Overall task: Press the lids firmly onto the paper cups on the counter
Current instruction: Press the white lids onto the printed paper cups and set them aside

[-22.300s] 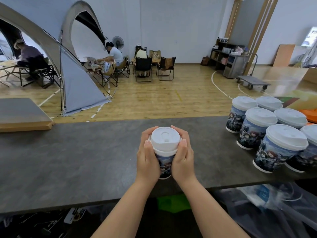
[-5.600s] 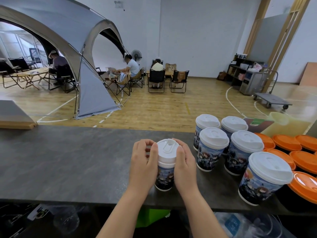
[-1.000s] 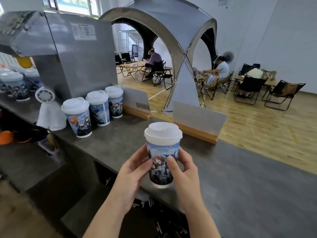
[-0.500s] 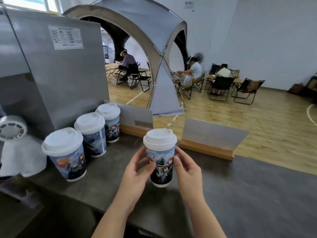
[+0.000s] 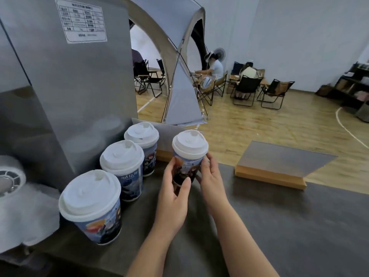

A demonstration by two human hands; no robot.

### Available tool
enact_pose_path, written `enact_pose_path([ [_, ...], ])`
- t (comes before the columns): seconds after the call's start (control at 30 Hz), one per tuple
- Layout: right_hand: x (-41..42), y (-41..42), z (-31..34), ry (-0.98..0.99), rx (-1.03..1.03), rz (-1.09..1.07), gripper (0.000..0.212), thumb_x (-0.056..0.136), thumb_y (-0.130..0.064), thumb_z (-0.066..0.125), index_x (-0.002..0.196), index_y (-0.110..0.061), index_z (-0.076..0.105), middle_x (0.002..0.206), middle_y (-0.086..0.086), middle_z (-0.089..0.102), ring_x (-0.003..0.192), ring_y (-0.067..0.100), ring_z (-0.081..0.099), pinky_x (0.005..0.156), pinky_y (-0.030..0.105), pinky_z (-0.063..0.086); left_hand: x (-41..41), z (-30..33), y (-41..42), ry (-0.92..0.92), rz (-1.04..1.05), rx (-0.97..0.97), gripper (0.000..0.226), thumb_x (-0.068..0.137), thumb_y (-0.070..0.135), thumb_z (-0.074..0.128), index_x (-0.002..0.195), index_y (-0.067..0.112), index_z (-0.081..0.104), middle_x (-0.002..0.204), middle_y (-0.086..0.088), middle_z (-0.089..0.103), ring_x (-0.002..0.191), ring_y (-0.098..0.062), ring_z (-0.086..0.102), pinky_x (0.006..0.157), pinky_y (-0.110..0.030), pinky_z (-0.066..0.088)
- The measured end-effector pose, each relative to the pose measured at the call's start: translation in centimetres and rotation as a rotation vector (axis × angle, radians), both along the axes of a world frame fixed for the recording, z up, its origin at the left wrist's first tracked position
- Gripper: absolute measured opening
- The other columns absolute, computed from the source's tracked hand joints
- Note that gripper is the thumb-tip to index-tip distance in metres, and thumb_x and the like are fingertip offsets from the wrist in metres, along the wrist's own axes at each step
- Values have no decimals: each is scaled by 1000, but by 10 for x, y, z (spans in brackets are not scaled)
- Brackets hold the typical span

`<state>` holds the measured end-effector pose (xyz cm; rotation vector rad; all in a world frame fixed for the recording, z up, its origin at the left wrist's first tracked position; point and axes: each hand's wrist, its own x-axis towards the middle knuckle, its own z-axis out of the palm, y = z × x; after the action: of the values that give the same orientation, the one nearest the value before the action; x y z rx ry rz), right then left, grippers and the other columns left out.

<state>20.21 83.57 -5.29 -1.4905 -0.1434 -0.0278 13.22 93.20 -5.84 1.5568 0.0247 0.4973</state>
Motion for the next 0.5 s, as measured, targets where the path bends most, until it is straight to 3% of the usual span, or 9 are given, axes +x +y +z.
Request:
enact_pose_path([
  [0.1, 6, 13, -1, -22, -24, -5, 30, 96, -47, 45, 123, -46, 56, 133, -9, 62, 126, 13, 57, 109, 48, 45, 4, -3, 5, 42, 19, -19, 62, 90, 34, 53, 147, 39, 28, 155, 17, 36, 141, 8, 32, 117, -23, 28],
  [0.27, 7, 24, -2, -25, -44, 37, 30, 104, -35, 40, 126, -46, 57, 136, -10, 61, 130, 10, 53, 113, 45, 41, 5, -6, 7, 84, 83, -89, 67, 89, 37, 48, 153, 26, 30, 157, 12, 36, 143, 4, 31, 122, -31, 26],
  [0.37, 7, 24, -2, -6, -36, 62, 42, 97, -45, 43, 136, -36, 55, 141, -6, 59, 134, 13, 51, 115, 47, 38, 3, -4, 5, 93, 53, -95, 69, 90, 38, 47, 155, 27, 26, 159, 15, 31, 145, 6, 26, 122, -28, 23],
  [0.5, 7, 25, 0, 18, -47, 73, 33, 97, -45, 41, 124, -54, 57, 142, -8, 58, 134, 12, 51, 115, 45, 38, 4, -1, 7, 95, 28, -129, 69, 90, 40, 43, 155, 30, 23, 161, 17, 26, 144, 12, 21, 120, -20, 20],
])
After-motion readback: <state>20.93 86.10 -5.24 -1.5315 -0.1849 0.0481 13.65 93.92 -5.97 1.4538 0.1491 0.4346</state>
